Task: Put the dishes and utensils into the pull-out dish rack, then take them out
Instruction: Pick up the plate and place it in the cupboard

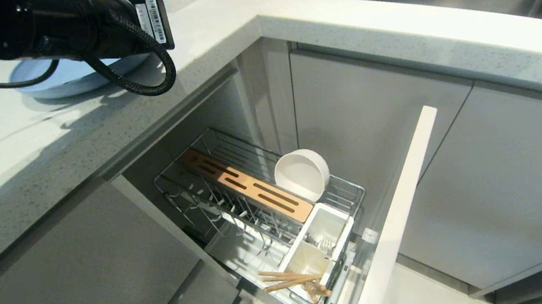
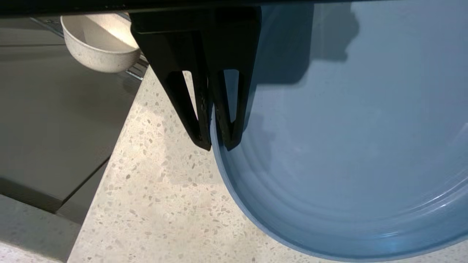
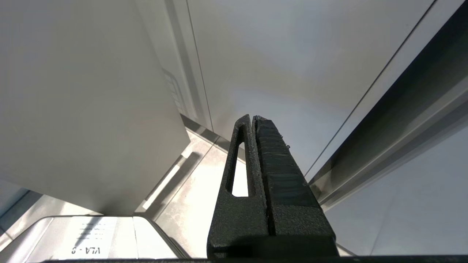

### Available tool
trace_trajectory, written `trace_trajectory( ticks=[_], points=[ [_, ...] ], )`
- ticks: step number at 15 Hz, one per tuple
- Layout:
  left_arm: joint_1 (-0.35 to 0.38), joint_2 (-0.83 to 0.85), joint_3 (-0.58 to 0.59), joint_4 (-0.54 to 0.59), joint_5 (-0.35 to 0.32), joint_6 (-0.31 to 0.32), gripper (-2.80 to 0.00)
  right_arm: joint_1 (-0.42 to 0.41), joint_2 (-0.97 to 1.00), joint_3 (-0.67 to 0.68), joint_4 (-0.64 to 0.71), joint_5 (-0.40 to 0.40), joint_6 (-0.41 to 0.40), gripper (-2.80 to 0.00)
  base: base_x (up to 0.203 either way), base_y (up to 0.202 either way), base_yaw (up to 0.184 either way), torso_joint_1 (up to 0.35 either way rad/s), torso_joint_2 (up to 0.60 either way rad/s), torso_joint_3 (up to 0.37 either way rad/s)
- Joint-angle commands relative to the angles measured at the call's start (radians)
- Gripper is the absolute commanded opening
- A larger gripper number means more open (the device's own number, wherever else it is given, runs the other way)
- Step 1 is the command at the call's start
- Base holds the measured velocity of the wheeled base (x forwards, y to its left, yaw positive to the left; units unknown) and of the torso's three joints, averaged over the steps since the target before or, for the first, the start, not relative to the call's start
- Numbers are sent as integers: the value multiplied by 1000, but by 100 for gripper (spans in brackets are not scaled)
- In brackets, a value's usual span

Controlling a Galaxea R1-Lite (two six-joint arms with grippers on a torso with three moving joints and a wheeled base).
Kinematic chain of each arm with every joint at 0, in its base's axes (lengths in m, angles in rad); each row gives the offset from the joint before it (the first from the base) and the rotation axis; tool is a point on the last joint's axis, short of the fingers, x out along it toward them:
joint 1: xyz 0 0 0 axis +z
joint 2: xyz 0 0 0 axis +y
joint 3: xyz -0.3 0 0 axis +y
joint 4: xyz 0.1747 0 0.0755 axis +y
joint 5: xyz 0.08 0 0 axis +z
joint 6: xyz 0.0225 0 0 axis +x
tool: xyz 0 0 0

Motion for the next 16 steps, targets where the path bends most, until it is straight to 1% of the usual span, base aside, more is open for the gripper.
trace_trajectory(
  ticks=[1,3,5,6,7,9,11,13,14,16],
  points=[
    [-2,-7,0,2,3,1,-280,0,0,2,0,0,0,-280,0,0,0,0,0,0],
    [-4,-27,0,5,8,10,-280,0,0,2,0,0,0,-280,0,0,0,0,0,0],
    [-8,-63,0,6,6,45,-280,0,0,2,0,0,0,-280,0,0,0,0,0,0],
    [-20,-74,0,-5,4,50,-280,0,0,2,0,0,0,-280,0,0,0,0,0,0],
    [-42,-77,1,-65,3,50,-280,0,0,2,0,0,0,-280,0,0,0,0,0,0],
    [-78,-72,1,-270,2,49,-280,0,0,2,0,0,0,-280,0,0,0,0,0,0],
    [-136,-51,2,-538,4,56,-280,0,0,2,0,0,0,-280,0,0,0,0,0,0],
    [-185,-27,2,-750,20,59,-280,0,0,2,0,0,0,-280,0,0,0,0,0,0],
    [-220,-21,2,-853,29,58,-280,0,0,2,0,0,0,-280,0,0,0,0,0,0],
    [-309,-18,3,-993,35,53,-280,0,0,2,0,0,0,-280,0,0,0,0,0,0]
  ],
)
